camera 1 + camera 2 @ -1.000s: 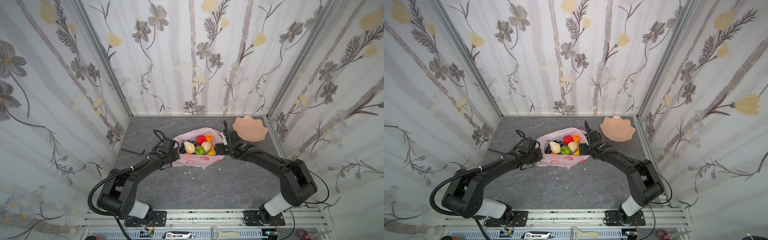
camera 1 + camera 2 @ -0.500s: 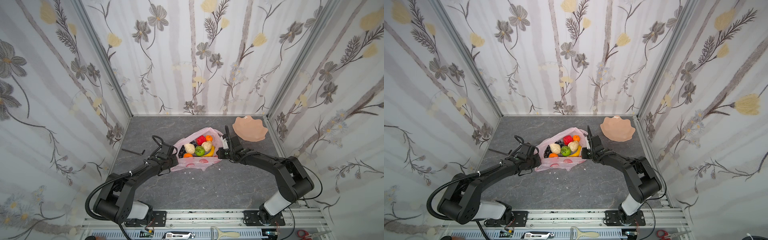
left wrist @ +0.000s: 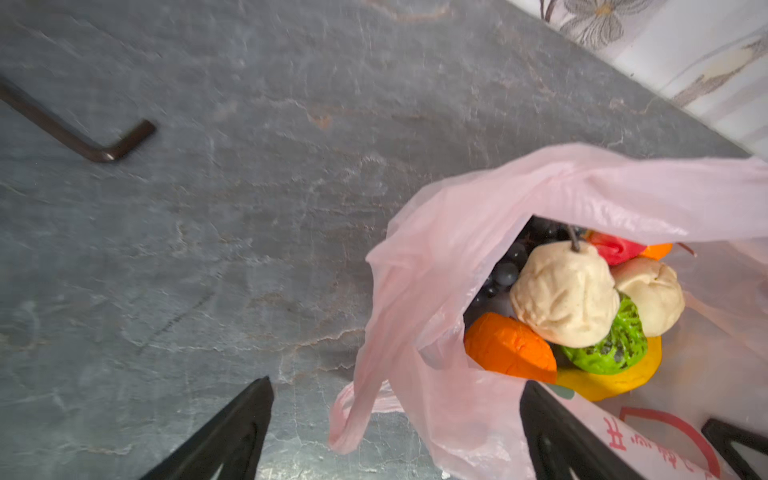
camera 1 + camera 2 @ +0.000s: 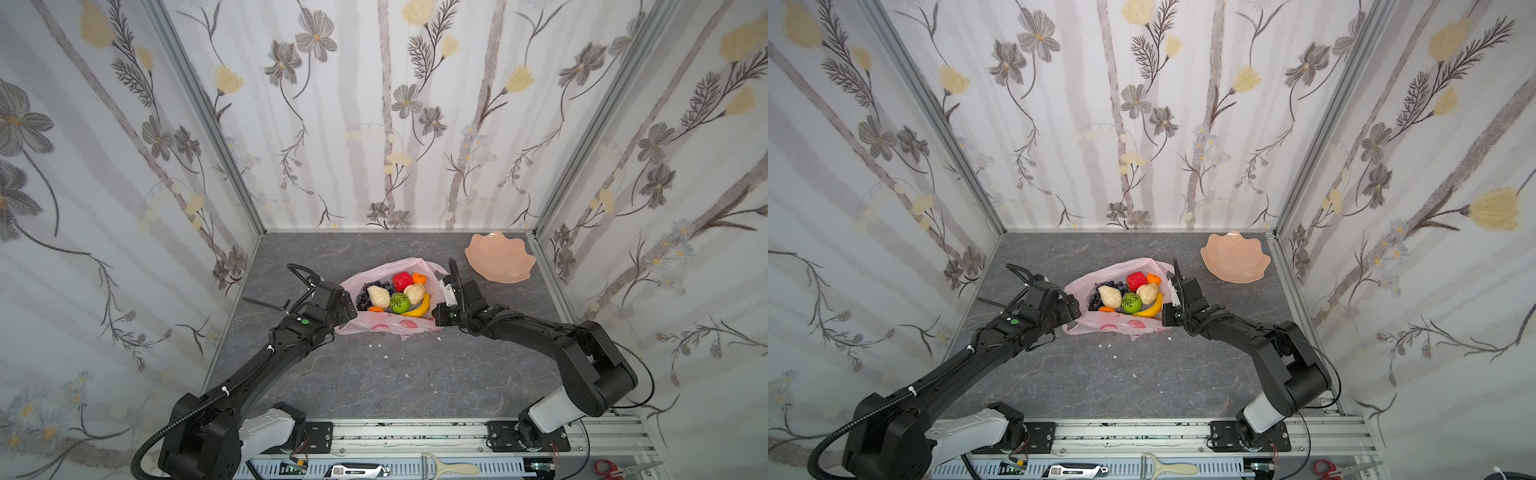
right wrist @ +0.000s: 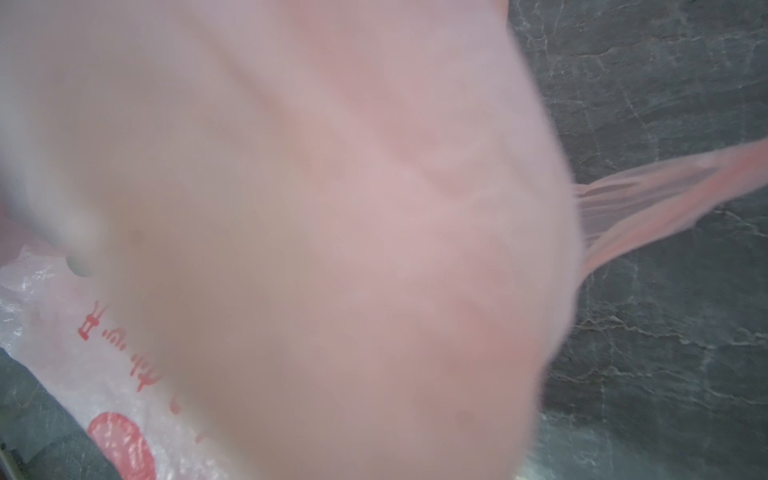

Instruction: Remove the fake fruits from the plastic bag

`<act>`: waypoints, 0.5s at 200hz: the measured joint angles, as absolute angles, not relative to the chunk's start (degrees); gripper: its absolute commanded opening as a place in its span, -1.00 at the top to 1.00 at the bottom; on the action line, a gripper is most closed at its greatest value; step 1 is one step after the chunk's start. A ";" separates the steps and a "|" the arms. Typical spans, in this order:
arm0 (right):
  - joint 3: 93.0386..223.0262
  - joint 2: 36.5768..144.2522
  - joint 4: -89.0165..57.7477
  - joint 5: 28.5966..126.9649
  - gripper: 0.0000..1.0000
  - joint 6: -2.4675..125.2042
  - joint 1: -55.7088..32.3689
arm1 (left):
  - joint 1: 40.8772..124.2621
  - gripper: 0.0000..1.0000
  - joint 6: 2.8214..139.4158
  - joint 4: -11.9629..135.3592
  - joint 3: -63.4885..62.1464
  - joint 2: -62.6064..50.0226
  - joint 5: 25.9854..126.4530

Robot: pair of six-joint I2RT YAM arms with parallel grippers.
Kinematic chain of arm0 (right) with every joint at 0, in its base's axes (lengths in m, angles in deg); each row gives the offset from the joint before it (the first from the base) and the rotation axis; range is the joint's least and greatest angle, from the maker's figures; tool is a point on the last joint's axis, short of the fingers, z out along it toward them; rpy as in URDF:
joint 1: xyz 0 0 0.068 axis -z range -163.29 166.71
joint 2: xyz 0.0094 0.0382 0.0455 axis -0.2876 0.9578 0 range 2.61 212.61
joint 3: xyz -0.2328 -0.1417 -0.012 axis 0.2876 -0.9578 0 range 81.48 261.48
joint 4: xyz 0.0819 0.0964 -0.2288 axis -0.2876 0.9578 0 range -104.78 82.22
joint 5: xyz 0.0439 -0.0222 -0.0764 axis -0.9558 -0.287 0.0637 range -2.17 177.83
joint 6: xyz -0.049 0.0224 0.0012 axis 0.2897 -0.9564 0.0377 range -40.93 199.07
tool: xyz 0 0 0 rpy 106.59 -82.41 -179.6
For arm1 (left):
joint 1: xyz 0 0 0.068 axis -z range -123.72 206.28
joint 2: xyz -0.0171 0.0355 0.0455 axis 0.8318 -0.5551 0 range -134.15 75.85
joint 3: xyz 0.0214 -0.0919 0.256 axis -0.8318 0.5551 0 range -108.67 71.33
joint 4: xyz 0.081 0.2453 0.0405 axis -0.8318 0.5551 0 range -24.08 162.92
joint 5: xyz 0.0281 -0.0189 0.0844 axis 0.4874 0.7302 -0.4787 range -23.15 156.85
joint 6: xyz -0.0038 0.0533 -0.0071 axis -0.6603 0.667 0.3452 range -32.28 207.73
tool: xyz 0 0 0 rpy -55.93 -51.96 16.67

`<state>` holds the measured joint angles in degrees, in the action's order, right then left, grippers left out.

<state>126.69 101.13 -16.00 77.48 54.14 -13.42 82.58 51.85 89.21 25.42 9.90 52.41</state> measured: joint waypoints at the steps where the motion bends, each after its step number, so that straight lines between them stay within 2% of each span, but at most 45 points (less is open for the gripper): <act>1: 126.69 101.11 -16.00 77.53 0.81 54.14 -13.42 | 82.67 -0.91 51.85 89.36 25.20 9.88 52.17; 20: 126.45 100.30 -15.67 77.90 0.81 54.34 -13.61 | 86.45 -0.94 53.81 93.34 18.99 7.23 45.96; 56: 126.45 98.58 -15.36 78.58 0.79 54.66 -13.96 | 92.40 -0.95 58.21 97.38 10.62 -4.31 38.01; 100: 125.97 96.28 -15.32 79.28 0.76 54.71 -14.07 | 88.73 -0.78 59.23 99.15 7.67 -14.67 34.90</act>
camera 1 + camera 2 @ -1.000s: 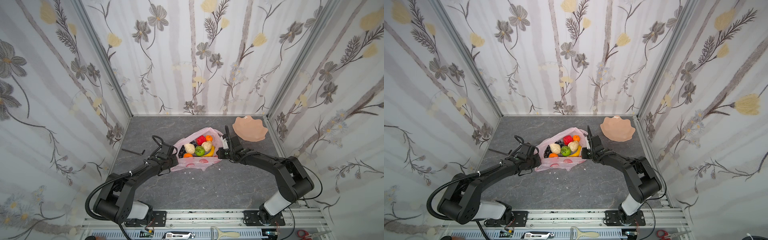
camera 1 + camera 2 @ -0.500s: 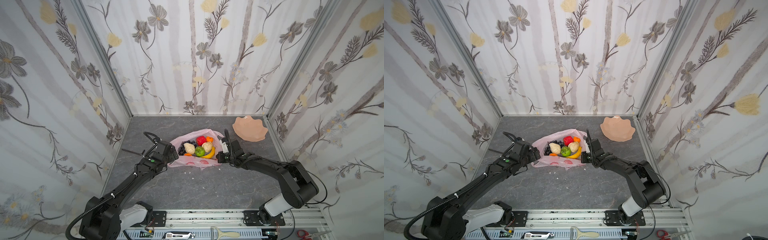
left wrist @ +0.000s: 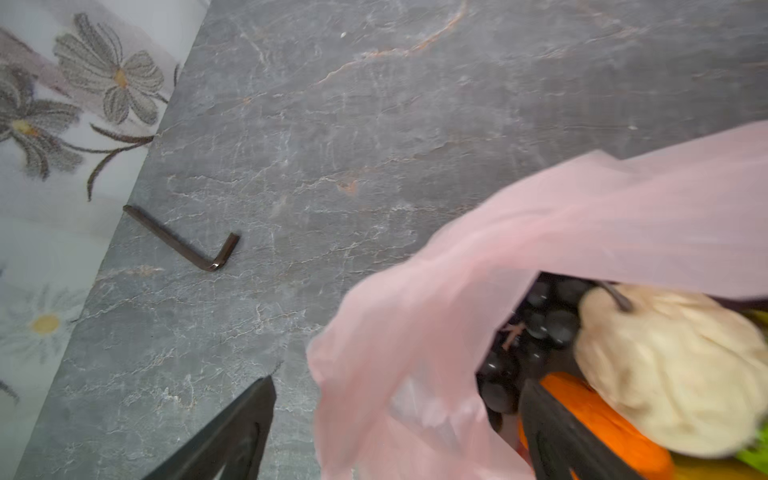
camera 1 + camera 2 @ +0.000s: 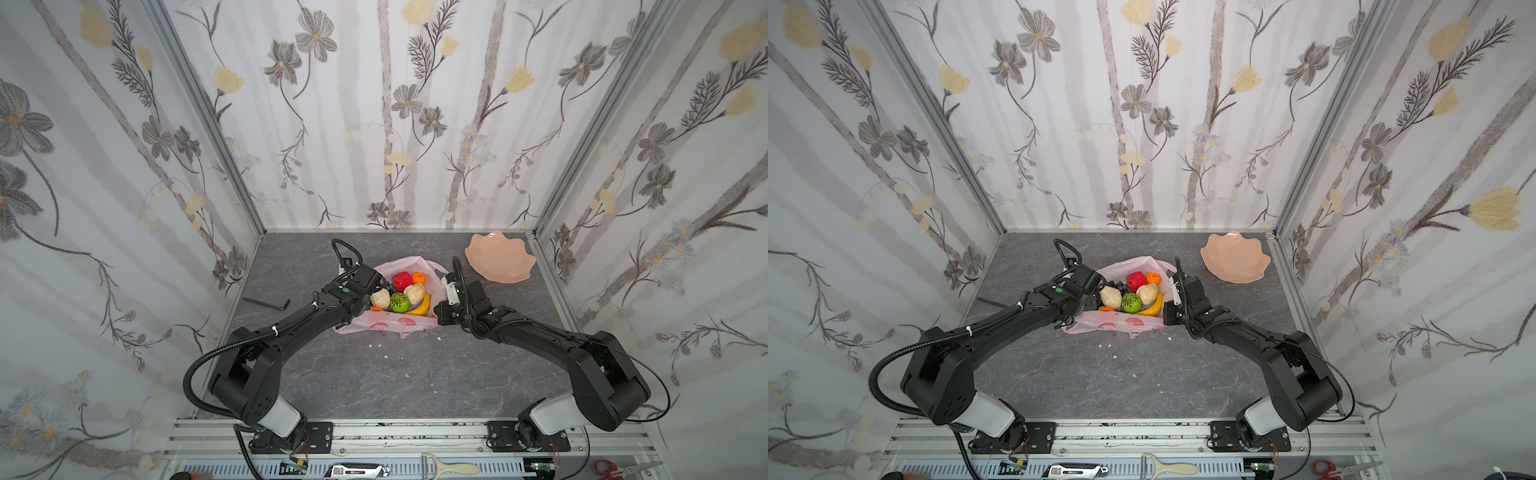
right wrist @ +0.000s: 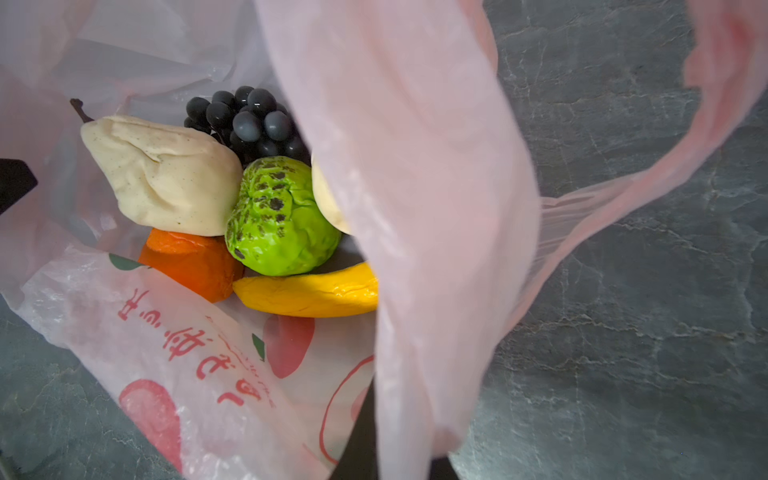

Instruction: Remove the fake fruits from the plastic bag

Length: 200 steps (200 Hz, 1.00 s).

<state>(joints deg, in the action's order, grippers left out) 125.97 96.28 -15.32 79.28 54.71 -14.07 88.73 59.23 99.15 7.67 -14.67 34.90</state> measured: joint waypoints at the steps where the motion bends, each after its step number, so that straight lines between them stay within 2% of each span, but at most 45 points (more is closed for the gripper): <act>1: 125.95 96.26 -15.32 79.28 0.76 54.71 -14.07 | 88.53 -0.77 59.23 99.15 7.61 -14.95 34.93; 21: 125.49 95.60 -15.30 79.65 0.75 55.17 -14.01 | 88.07 -0.78 59.76 99.11 6.60 -17.86 36.22; 55: 125.40 95.56 -15.23 80.61 0.74 55.17 -13.90 | 88.49 -0.96 60.81 97.62 6.18 -19.81 39.10; 71: 125.40 95.56 -15.21 80.74 0.74 55.17 -13.85 | 88.75 -0.94 61.00 97.05 5.97 -20.37 39.41; 84: 125.38 95.56 -15.21 80.74 0.74 55.17 -13.83 | 88.73 -0.74 61.16 96.44 5.64 -21.69 39.36; 123: 125.20 95.63 -15.23 80.70 0.78 55.17 -12.52 | 84.99 0.37 60.68 95.85 5.20 -25.36 39.06; 141: 125.20 96.59 -15.41 80.68 0.83 55.58 -10.68 | 81.89 0.73 59.96 94.02 5.99 -24.75 40.37; 155: 125.18 97.70 -15.41 80.02 0.85 55.80 -9.33 | 78.87 0.87 58.91 91.44 8.79 -22.17 44.15; 175: 125.60 99.39 -16.28 77.57 0.89 56.02 -8.67 | 73.69 0.96 57.29 85.86 15.02 -16.53 50.51; 200: 130.82 104.06 -16.63 74.47 0.91 56.04 -9.24 | 68.31 0.97 55.50 81.67 20.85 -10.47 55.95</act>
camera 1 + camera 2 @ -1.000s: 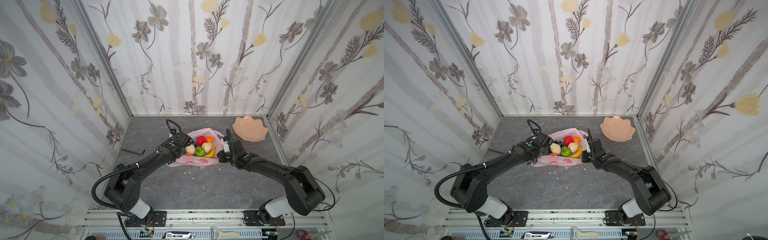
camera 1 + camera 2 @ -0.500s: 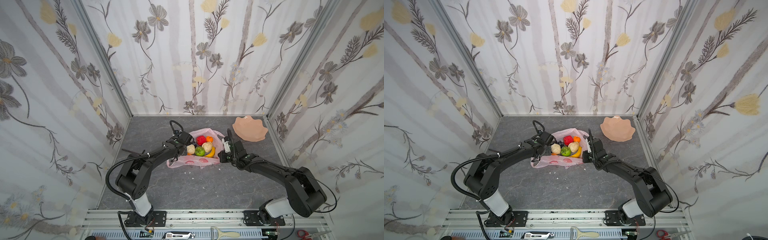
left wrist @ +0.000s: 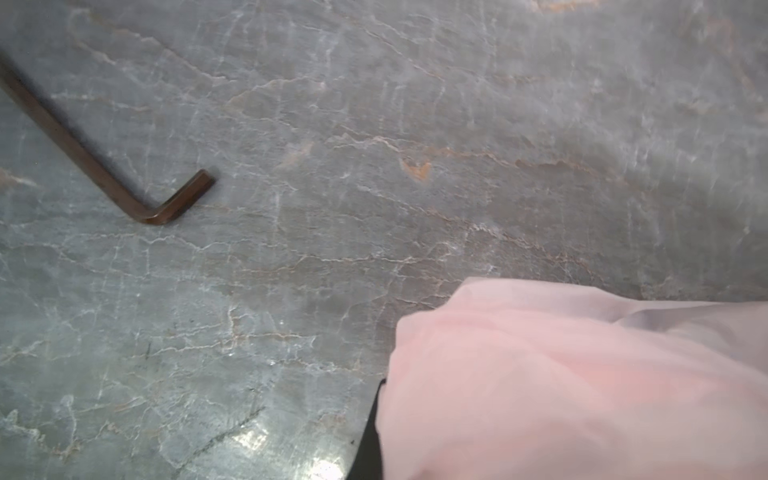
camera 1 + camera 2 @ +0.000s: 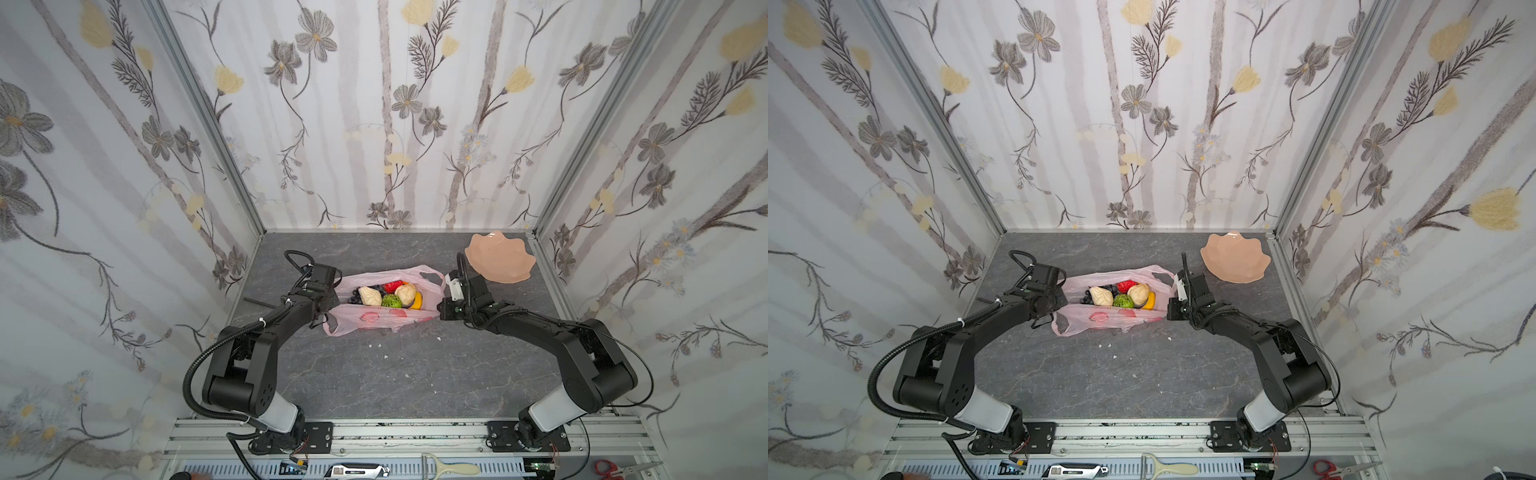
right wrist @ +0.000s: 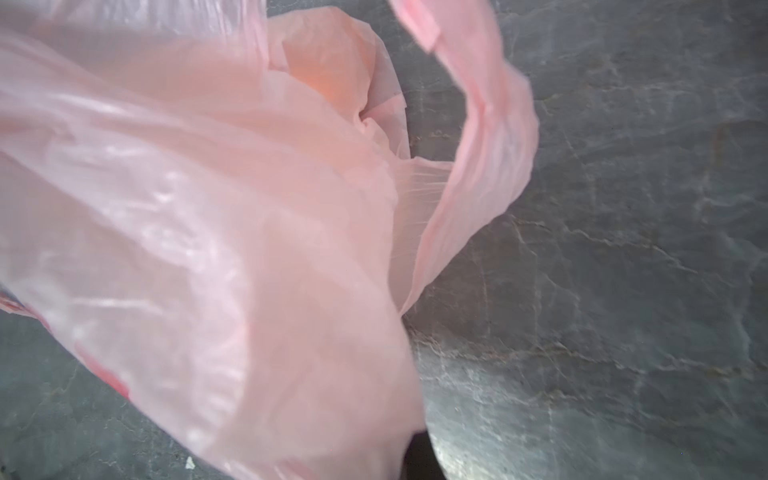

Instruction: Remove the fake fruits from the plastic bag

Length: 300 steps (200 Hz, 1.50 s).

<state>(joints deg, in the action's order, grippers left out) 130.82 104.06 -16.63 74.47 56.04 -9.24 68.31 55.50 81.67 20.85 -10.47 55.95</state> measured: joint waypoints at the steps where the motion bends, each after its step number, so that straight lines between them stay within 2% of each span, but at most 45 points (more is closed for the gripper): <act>1: 131.02 104.17 -16.65 74.47 0.91 56.04 -9.26 | 68.25 0.97 55.48 81.58 20.94 -10.34 56.04; 50: 143.52 111.49 -14.86 75.30 0.90 56.68 -14.97 | 71.24 0.95 54.91 76.92 23.43 -6.80 60.50; 74: 145.01 112.56 -14.49 75.80 0.80 56.61 -15.86 | 72.81 0.95 54.71 76.35 25.83 -4.64 61.15; 95: 144.98 112.56 -14.05 76.19 0.47 56.57 -15.89 | 73.23 0.94 54.38 75.39 28.46 -2.01 60.94; 106: 144.57 112.30 -14.05 75.95 0.22 56.15 -15.56 | 73.45 0.94 53.86 74.19 30.25 -0.62 60.76; 146: 140.99 106.51 -12.59 75.63 -0.32 54.58 -14.14 | 73.60 0.94 51.89 69.51 36.15 3.65 60.24; 187: 135.72 95.98 -11.89 75.98 -0.65 53.92 -11.73 | 74.26 0.94 48.35 67.00 39.78 8.91 59.14; 220: 133.05 85.88 -10.82 77.51 -0.70 52.94 -7.56 | 76.88 0.95 47.67 65.14 40.39 9.29 59.49; 254: 130.12 78.16 -9.46 81.35 -0.80 49.24 1.66 | 79.52 0.96 47.89 62.58 41.66 8.80 59.54; 300: 125.44 77.07 -11.04 80.24 -0.78 38.71 15.54 | 80.77 0.96 50.47 57.10 44.24 8.91 60.21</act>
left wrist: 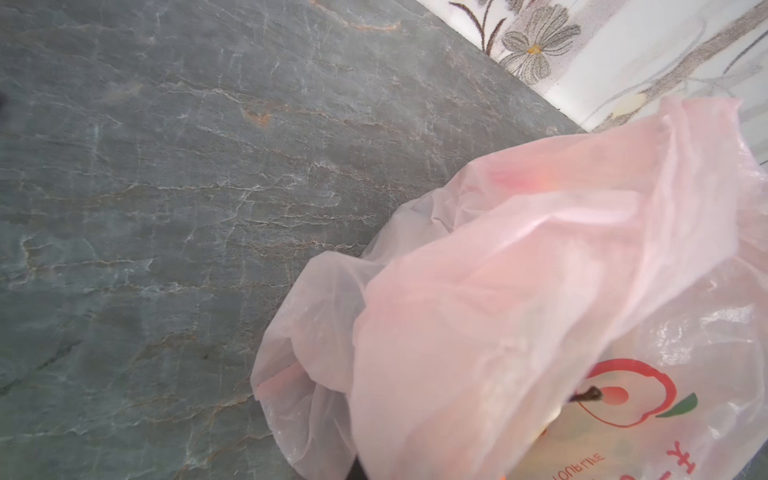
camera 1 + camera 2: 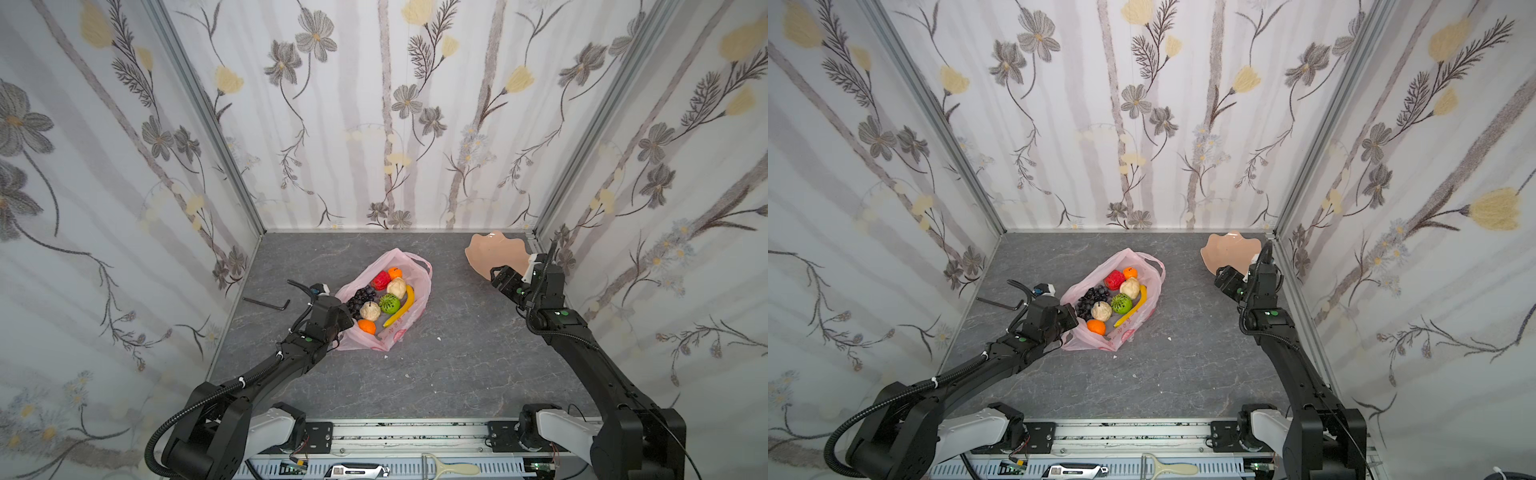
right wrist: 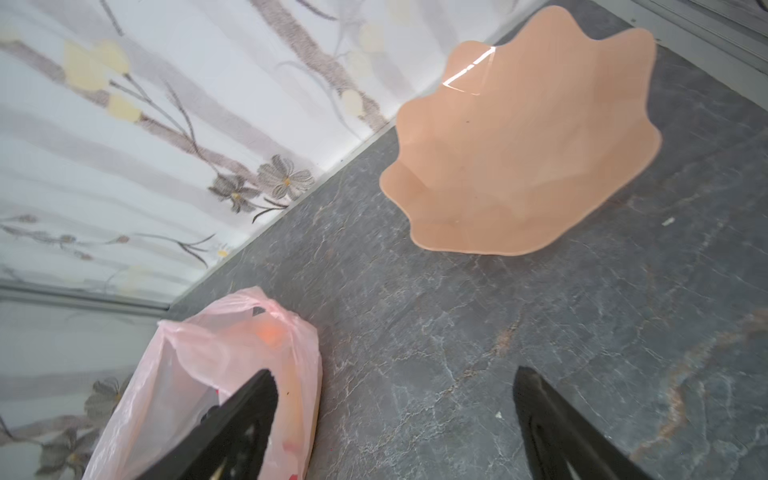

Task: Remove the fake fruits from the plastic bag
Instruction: 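Release the bag with the right gripper and move it to the peach bowl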

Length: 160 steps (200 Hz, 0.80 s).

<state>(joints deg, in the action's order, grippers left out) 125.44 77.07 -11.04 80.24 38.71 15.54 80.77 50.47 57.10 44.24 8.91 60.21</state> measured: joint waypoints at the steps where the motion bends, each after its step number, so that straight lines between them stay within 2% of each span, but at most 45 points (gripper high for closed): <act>1: 125.44 77.07 -11.04 80.24 -0.78 38.71 15.54 | 80.77 0.96 50.47 57.10 44.24 8.91 60.21; 72: 126.71 91.12 -16.24 79.65 -0.65 29.14 22.17 | 80.86 0.95 53.53 52.03 46.49 10.60 62.42; 160: 135.19 108.11 -17.55 79.47 -0.53 27.04 23.74 | 80.86 0.89 54.34 51.57 46.93 11.17 62.75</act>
<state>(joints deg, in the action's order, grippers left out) 135.19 108.11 -17.55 79.47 27.04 23.74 80.86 54.34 51.57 46.93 11.17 62.75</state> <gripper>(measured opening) 0.793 0.051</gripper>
